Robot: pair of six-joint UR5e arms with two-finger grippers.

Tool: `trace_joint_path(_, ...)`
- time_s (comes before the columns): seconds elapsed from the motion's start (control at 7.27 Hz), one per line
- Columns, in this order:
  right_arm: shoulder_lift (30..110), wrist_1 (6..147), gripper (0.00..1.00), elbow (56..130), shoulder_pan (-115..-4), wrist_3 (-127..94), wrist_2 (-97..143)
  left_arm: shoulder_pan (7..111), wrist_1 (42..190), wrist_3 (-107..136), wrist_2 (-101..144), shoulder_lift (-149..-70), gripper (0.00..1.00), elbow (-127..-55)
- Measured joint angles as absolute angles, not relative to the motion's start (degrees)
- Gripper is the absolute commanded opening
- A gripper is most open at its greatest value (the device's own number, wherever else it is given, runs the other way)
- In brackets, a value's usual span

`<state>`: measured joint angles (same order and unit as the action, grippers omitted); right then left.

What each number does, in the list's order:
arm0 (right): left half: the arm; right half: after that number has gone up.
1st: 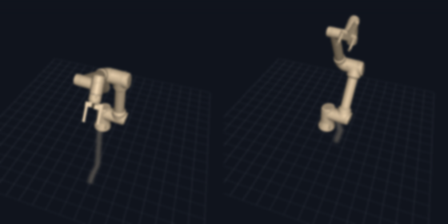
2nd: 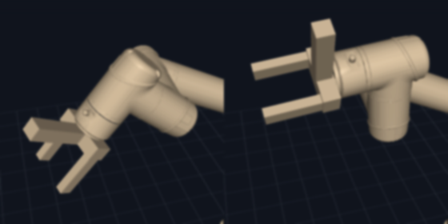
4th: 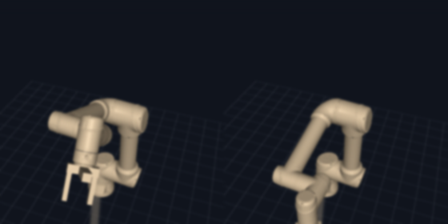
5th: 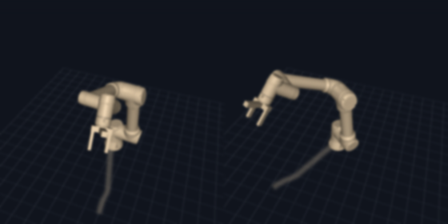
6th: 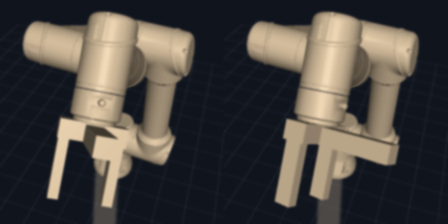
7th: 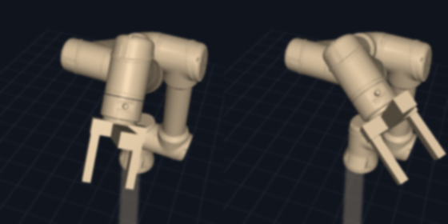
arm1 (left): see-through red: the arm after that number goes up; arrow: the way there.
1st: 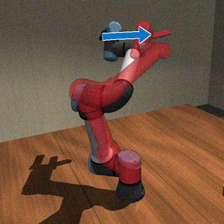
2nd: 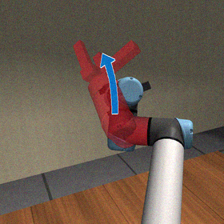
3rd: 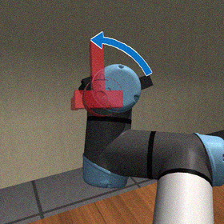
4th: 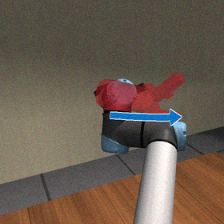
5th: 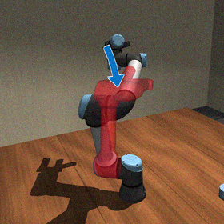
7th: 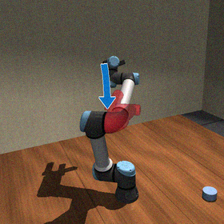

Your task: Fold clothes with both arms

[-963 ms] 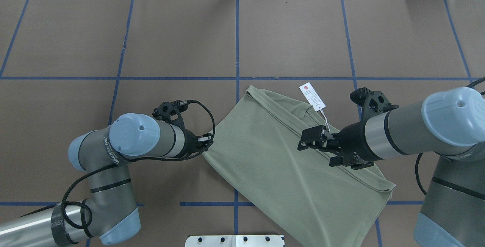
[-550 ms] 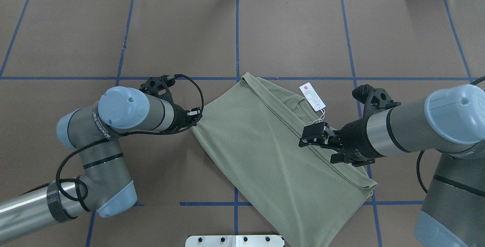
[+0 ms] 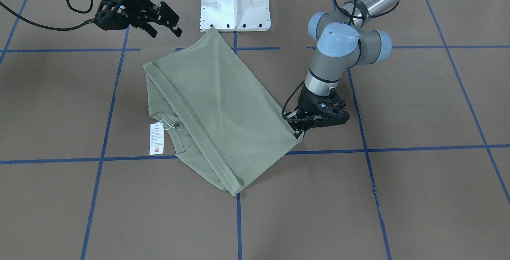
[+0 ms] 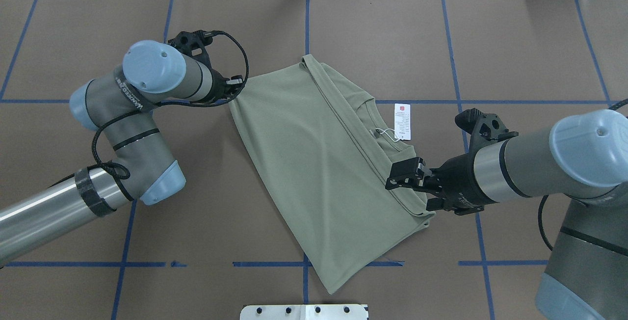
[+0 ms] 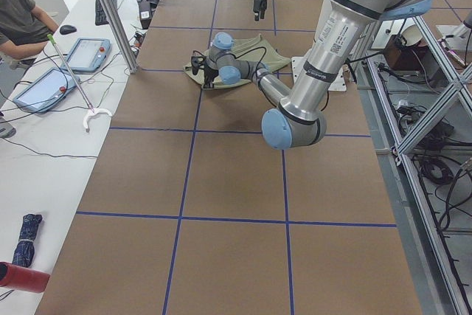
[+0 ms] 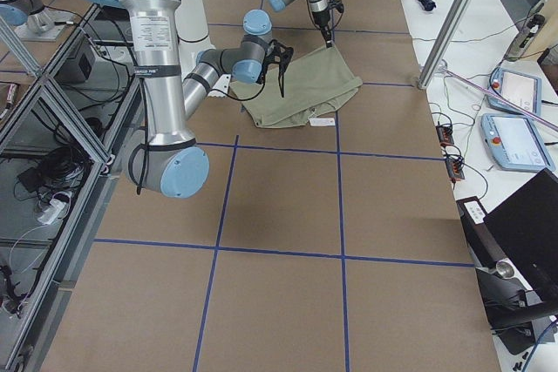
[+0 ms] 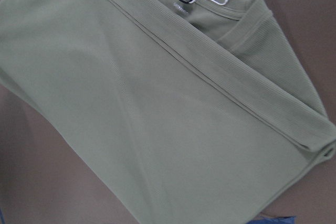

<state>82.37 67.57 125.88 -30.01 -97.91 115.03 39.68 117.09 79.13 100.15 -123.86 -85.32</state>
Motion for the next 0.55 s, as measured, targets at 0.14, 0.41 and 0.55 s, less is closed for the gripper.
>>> trace_joint_path(0.14,82.21,67.58,1.00,125.87,-29.97,-97.91,114.99,41.30,117.51,76.90,99.60,-125.84,0.00,-82.64)
trace_joint_path(0.41,82.17,67.59,1.00,125.68,-30.05,-97.91,114.96,42.72,122.67,74.92,97.75,-134.85,0.00,-70.41)
trace_joint_path(0.55,82.25,67.59,1.00,125.48,-30.10,-97.91,114.96,42.87,128.08,74.65,96.81,-139.94,0.00,-62.11)
